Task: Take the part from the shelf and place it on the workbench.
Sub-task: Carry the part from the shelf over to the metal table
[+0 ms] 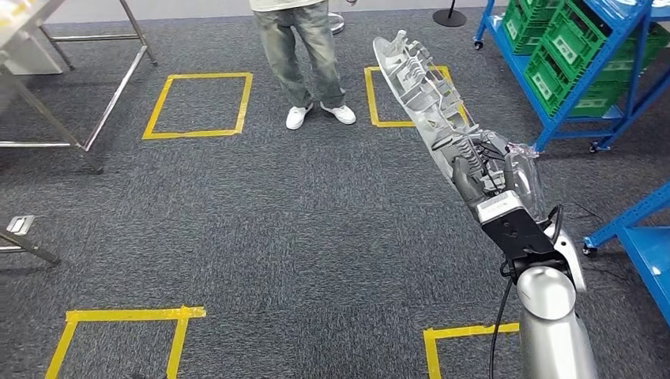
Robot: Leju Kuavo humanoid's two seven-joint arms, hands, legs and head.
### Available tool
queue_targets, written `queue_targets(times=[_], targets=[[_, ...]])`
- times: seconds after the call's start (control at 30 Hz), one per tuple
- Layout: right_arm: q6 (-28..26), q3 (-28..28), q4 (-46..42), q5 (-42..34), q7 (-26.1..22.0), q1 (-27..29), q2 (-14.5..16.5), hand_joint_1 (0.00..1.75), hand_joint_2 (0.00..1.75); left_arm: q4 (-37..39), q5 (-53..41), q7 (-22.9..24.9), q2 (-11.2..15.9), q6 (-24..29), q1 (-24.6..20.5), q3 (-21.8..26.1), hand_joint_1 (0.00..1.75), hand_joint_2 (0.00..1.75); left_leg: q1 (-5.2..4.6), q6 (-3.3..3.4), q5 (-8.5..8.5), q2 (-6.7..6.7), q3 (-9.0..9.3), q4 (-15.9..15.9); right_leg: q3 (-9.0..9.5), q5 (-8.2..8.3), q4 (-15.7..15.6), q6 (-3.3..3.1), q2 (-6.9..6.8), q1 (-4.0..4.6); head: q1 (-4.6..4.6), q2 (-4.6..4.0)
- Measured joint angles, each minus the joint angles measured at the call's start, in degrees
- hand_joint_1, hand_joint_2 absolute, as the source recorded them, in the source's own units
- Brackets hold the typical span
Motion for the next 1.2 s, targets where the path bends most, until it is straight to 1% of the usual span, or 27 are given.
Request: queue_targets(times=[0.03,0.07,0.13,0.17,0.23,0.27,0.3,0.37,0.4,0.43,0.47,0.53,0.57,0.6,0.67,0.7,0.73,0.8,0.87,0.9,0.93,1.0,1.03,1.07,1.13,1.17,1.2], targets=[[0.05,0.03,-0.11,0.07,-0.01,0.01,0.11,1.75,1.75,-0.34,-0.1,0.08,-0.06,-0.19,0.07,0.16,0.0,1.75,0.08,-0.49,-0.37,-0.69,-0.31,0.64,1.3,1.1,-2.79,0.03,0.63,-0.18,0.04,0.0],[0.09,0.07,-0.18,0.15,-0.01,0.03,0.25,1.75,1.75,-0.72,-0.23,0.13,-0.15,-0.46,0.18,0.36,0.0,1.75,0.12,-0.9,-0.65,-1.22,-0.67,1.15,2.02,1.61,-4.29,-0.29,1.07,-0.18,0.07,0.0],[0.18,0.2,-0.27,0.27,-0.03,-0.03,0.61,1.75,1.75,-1.5,-0.52,0.21,-0.34,-1.05,0.61,0.99,0.0,1.75,0.3,-1.35,-0.82,-1.95,-1.17,1.49,2.21,1.66,-4.5,-1.43,0.52,0.11,0.12,0.0],[0.22,0.28,-0.3,0.3,-0.03,-0.12,0.79,1.75,1.75,-1.87,-0.64,0.24,-0.44,-1.36,0.82,1.36,0.0,1.75,0.39,-1.51,-0.9,-1.56,-1.3,1.63,2.29,1.7,-4.52,-1.79,0.14,0.2,0.13,0.0],[0.32,0.43,-0.37,0.3,-0.05,-0.27,1.15,1.75,1.75,-2.61,-0.74,0.28,-0.65,-1.84,0.94,1.92,0.0,1.75,0.35,-1.93,-2.09,1.22,-2.41,3.85,2.6,1.6,-4.63,-2.43,-0.72,0.24,-0.11,0.0],[0.37,0.46,-0.41,0.3,-0.07,-0.33,1.25,1.75,1.75,-2.95,-0.74,0.28,-0.78,-2.04,0.84,2.11,0.0,1.75,0.35,-2.13,-3.5,3.12,-3.89,6.83,2.75,1.45,-4.67,-2.76,-1.24,0.42,-0.22,0.0],[0.41,0.46,-0.44,0.29,-0.08,-0.36,1.31,1.75,1.75,-3.25,-0.74,0.29,-0.92,-2.27,0.72,2.26,0.0,1.75,0.39,-2.26,-5.22,4.47,-5.92,10.76,2.87,1.27,-4.67,-3.07,-1.84,0.65,-0.34,0.0],[0.49,0.49,-0.45,0.22,-0.1,-0.45,1.34,1.75,1.75,-3.86,-0.83,0.41,-1.22,-2.76,0.59,2.6,0.0,1.75,0.55,-2.23,-7.65,5.34,-9.78,17.94,3.06,0.95,-4.67,-3.51,-3.14,1.17,-0.34,0.0],[0.56,0.5,-0.43,0.16,-0.1,-0.5,1.36,1.75,1.75,-4.16,-0.93,0.5,-1.39,-2.99,0.61,2.79,0.0,1.75,0.54,-2.08,-7.48,5.4,-10.41,18.88,3.18,0.81,-4.67,-3.67,-3.74,1.39,-0.35,0.0],[0.65,0.54,-0.42,0.08,-0.11,-0.58,1.38,1.75,1.75,-4.48,-1.04,0.61,-1.52,-3.17,0.65,3.0,0.0,1.75,0.45,-1.77,-6.27,5.5,-9.79,17.44,3.36,0.65,-4.67,-3.79,-4.28,1.59,-0.35,0.0],[0.72,0.62,-0.4,0.01,-0.11,-0.7,1.39,1.75,1.75,-4.86,-1.12,0.68,-1.61,-3.35,0.66,3.23,0.0,1.75,0.17,-1.26,-4.35,5.97,-7.96,13.85,3.64,0.45,-4.68,-3.87,-4.81,1.75,-0.35,0.0],[0.81,0.85,-0.36,-0.21,-0.15,-1.04,1.4,1.75,1.75,-5.77,-1.24,0.82,-1.67,-3.72,0.54,3.66,0.0,1.75,-1.09,0.15,-1.54,8.97,-3.69,5.82,4.18,0.06,-4.84,-3.81,-5.86,1.99,-0.3,0.0],[0.81,0.98,-0.31,-0.34,-0.18,-1.24,1.4,1.75,1.75,-6.24,-1.28,0.89,-1.68,-3.87,0.36,3.85,0.0,1.75,-1.72,0.72,-1.01,10.21,-2.4,3.35,4.35,-0.08,-4.96,-3.72,-6.43,2.04,-0.31,0.0],[0.81,1.09,-0.22,-0.46,-0.21,-1.41,1.43,1.75,1.75,-6.62,-1.31,0.96,-1.69,-3.99,0.2,4.04,0.0,1.75,-2.19,1.08,-1.11,10.92,-1.97,2.35,4.46,-0.18,-5.12,-3.56,-7.03,2.06,-0.31,0.0],[0.82,1.37,-0.08,-0.61,-0.23,-1.79,1.48,1.75,1.75,-7.3,-1.33,1.07,-1.74,-4.23,0.07,4.43,0.0,1.75,-2.15,1.49,-0.84,9.62,-1.47,1.34,4.74,-0.36,-5.57,-3.29,-8.14,2.08,-0.36,0.0],[0.84,1.51,-0.01,-0.65,-0.21,-2.01,1.49,1.75,1.75,-7.56,-1.32,1.1,-1.83,-4.34,0.13,4.6,0.0,1.75,-1.93,1.63,-0.47,8.83,-0.81,0.48,4.81,-0.61,-5.38,-3.18,-7.68,2.04,-0.3,0.0],[0.86,1.63,0.02,-0.73,-0.21,-2.24,1.48,1.75,1.75,-7.78,-1.32,1.13,-1.93,-4.44,0.14,4.75,0.0,1.75,-1.66,1.81,-0.04,8.06,-0.09,-0.39,4.43,-1.18,-4.28,-3.18,-6.5,1.99,-0.27,0.0],[0.9,1.74,0.13,-0.84,-0.2,-2.47,1.39,1.75,1.75,-7.93,-1.3,1.19,-2.22,-4.52,-0.06,4.9,0.0,1.75,-1.25,1.9,0.48,6.47,0.83,-1.33,1.69,-3.27,1.51,-3.26,-3.2,1.69,-0.03,0.0],[0.9,1.79,0.25,-0.86,-0.19,-2.47,1.29,1.75,1.75,-7.95,-1.27,1.26,-2.51,-4.55,-0.29,4.93,0.0,1.75,-1.0,1.86,0.45,4.6,0.96,-1.3,-2.5,-5.1,8.5,-2.93,-1.83,1.29,0.1,0.0],[0.9,1.81,0.33,-0.85,-0.16,-2.47,1.24,1.75,1.75,-7.95,-1.24,1.32,-2.67,-4.55,-0.3,4.93,0.0,1.75,-0.84,1.71,0.34,3.58,1.02,-1.22,-3.75,-4.98,9.85,-2.43,-1.69,1.03,0.09,0.0],[0.91,1.84,0.38,-0.85,-0.15,-2.49,1.21,1.75,1.75,-7.95,-1.21,1.38,-2.75,-4.54,-0.27,4.94,0.0,1.75,-0.61,1.44,0.17,2.6,1.1,-1.04,-3.86,-3.9,8.91,-1.69,-1.61,0.74,0.09,0.0],[0.92,1.87,0.44,-0.87,-0.13,-2.55,1.19,1.75,1.75,-7.95,-1.16,1.48,-2.82,-4.51,-0.16,5.0,0.0,1.75,-0.03,0.46,-0.53,0.82,1.06,-0.13,-1.32,-0.11,1.86,0.14,-0.75,-0.13,0.14,0.0],[0.94,1.92,0.49,-0.9,-0.13,-2.62,1.21,1.75,1.75,-7.99,-1.14,1.52,-2.79,-4.49,-0.13,5.04,0.0,1.75,0.14,-0.17,-1.05,0.05,0.75,0.72,0.11,1.33,-1.46,0.56,-0.06,-0.43,0.24,0.0],[0.95,1.97,0.52,-0.92,-0.13,-2.69,1.24,1.75,1.75,-8.05,-1.11,1.55,-2.75,-4.48,-0.09,5.07,0.0,1.75,0.24,-0.7,-1.49,-0.59,0.33,1.43,1.0,2.12,-3.47,0.48,0.45,-0.57,0.3,0.0],[0.98,2.08,0.59,-0.97,-0.11,-2.81,1.3,1.75,1.75,-8.19,-1.06,1.61,-2.71,-4.46,0.2,5.11,0.0,1.75,0.35,-1.26,-1.92,-1.42,-0.34,2.14,1.34,2.16,-4.03,-0.72,0.44,-0.19,0.34,0.0],[0.99,2.11,0.58,-0.98,-0.1,-2.85,1.32,1.75,1.75,-8.21,-0.98,1.62,-2.71,-4.44,0.43,5.14,0.0,1.75,0.52,-1.38,-1.98,-1.59,-0.45,2.13,1.3,2.12,-3.94,-1.28,0.02,-0.14,0.25,0.0],[1.0,2.14,0.58,-0.99,-0.1,-2.9,1.35,1.75,1.75,-8.22,-0.87,1.67,-2.7,-4.39,0.64,5.17,0.0,1.75,0.59,-1.54,-2.19,-0.87,-0.63,2.43,1.39,2.1,-3.98,-1.71,-0.33,-0.06,0.22,0.0]])
